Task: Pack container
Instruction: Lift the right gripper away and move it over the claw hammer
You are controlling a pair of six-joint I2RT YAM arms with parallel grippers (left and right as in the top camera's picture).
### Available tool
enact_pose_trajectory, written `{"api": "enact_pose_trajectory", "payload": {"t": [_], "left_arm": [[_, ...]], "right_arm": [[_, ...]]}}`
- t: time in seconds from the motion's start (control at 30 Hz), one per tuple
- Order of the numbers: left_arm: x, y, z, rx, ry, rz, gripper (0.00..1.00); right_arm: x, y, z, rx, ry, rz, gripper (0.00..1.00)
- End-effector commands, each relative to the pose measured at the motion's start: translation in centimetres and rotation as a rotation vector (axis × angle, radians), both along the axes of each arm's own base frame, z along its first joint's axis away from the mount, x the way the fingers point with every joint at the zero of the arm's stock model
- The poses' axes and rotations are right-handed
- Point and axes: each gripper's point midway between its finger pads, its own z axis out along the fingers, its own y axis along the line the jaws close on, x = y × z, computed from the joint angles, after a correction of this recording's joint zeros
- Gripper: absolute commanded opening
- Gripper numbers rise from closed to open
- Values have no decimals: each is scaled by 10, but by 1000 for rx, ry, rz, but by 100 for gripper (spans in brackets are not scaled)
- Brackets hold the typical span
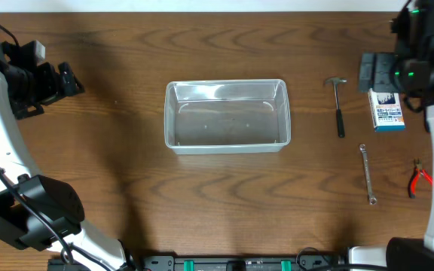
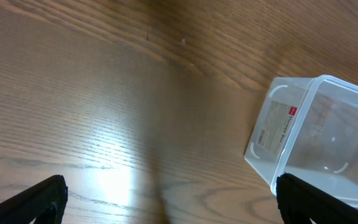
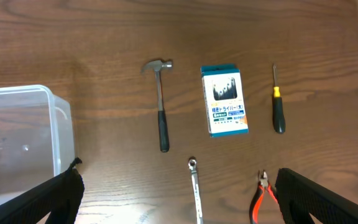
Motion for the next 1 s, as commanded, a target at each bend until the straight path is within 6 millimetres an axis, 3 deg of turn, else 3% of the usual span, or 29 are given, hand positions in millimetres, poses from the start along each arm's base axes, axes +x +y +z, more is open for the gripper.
{"api": "enact_pose_trajectory", "payload": {"t": [0.0, 0.13, 0.23, 0.4, 0.6, 0.97], "left_arm": [[0, 2, -5, 4, 14, -4, 98], [2, 3, -4, 12, 5, -4, 98], [4, 4, -4, 17, -4, -3, 98], [5, 4, -4, 17, -6, -4, 98], [5, 4, -4, 17, -5, -3, 98], [5, 4, -4, 17, -5, -4, 98]], "right_arm": [[2, 1, 3, 42, -11, 73, 99], [8, -5, 3, 53, -28, 44, 99], [19, -6, -9, 10, -10, 112, 99], [37, -6, -60, 25, 97, 144, 99], [63, -8, -103, 42, 166, 141, 99], [88, -6, -193, 52, 328, 237, 99]]}}
